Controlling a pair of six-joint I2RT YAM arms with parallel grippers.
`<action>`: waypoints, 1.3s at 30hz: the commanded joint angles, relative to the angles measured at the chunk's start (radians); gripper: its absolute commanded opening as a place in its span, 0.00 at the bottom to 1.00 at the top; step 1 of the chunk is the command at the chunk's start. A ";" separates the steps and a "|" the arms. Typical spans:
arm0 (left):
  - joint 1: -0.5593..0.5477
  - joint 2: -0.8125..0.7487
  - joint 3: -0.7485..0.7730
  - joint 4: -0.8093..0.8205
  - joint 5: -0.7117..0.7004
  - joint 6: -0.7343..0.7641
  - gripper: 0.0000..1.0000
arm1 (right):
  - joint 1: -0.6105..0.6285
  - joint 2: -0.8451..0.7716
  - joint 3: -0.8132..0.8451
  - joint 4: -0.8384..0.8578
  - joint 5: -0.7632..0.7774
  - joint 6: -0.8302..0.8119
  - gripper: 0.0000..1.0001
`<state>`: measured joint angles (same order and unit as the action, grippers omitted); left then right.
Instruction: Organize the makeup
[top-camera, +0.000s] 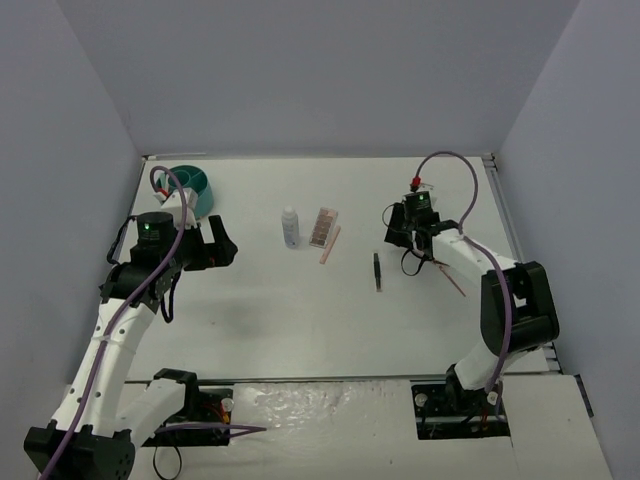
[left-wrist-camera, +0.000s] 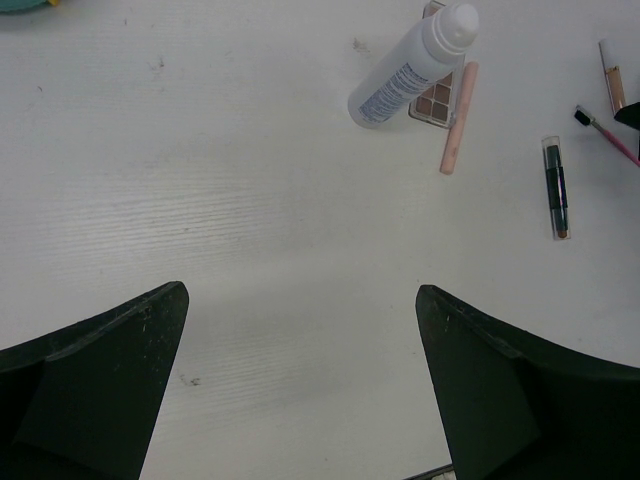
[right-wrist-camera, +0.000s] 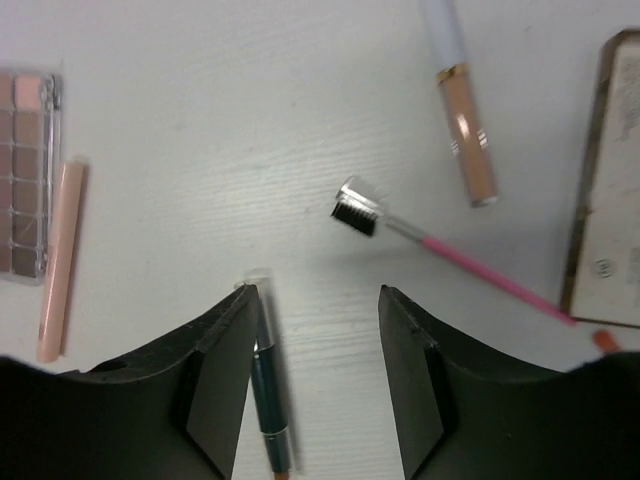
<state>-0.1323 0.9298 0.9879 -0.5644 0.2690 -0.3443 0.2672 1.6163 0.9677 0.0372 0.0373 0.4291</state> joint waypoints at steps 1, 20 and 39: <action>0.008 -0.006 0.020 0.043 0.019 -0.002 0.97 | -0.118 -0.063 0.034 -0.077 -0.026 -0.127 0.50; 0.008 -0.014 0.015 0.046 0.032 -0.002 0.97 | -0.185 0.177 0.091 -0.092 -0.080 -0.302 0.49; 0.023 -0.010 0.014 0.051 0.036 -0.009 0.97 | -0.019 0.155 0.030 -0.178 0.039 -0.212 0.22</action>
<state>-0.1163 0.9283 0.9848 -0.5644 0.2890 -0.3450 0.2522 1.7949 1.0306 -0.0659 0.0172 0.1885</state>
